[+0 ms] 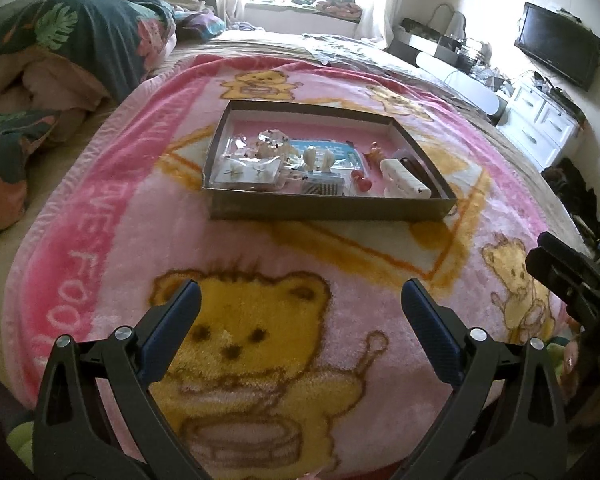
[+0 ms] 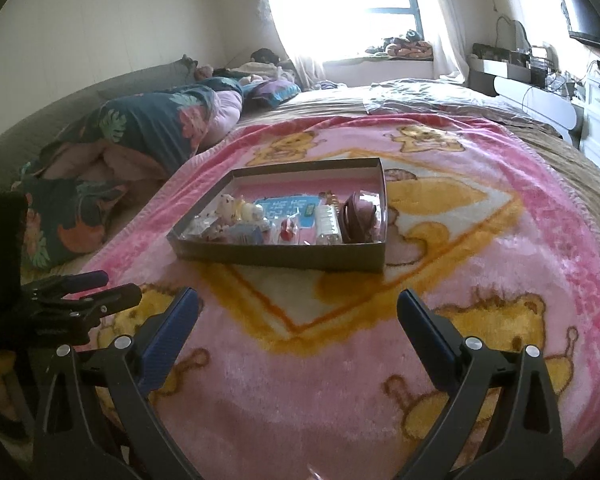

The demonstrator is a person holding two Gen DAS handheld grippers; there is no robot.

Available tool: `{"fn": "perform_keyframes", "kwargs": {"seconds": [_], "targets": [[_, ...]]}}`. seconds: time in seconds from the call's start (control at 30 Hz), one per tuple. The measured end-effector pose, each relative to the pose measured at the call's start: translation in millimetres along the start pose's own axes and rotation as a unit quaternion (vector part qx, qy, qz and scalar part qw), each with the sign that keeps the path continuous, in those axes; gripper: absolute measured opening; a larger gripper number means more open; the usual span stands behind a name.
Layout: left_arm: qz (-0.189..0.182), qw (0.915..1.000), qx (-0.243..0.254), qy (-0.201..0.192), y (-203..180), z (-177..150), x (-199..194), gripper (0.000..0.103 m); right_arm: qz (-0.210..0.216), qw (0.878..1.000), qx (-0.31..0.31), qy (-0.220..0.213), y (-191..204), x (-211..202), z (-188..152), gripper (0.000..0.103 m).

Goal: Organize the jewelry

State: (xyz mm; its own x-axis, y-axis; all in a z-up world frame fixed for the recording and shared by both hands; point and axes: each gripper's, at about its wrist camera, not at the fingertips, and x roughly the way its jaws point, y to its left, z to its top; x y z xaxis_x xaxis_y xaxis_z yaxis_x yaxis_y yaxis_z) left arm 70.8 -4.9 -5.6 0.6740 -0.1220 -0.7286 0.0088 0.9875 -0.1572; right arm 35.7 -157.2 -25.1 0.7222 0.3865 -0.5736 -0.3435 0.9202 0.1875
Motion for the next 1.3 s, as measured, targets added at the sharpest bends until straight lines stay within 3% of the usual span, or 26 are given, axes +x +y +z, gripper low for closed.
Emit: {"fn": "perform_keyframes", "kwargs": {"seconds": [1.3], "targets": [[0.009, 0.9999, 0.001, -0.007, -3.4, 2.0, -11.3, 0.094, 0.001, 1.000, -0.002, -0.001, 0.6, -7.3, -1.6, 0.099]]}}
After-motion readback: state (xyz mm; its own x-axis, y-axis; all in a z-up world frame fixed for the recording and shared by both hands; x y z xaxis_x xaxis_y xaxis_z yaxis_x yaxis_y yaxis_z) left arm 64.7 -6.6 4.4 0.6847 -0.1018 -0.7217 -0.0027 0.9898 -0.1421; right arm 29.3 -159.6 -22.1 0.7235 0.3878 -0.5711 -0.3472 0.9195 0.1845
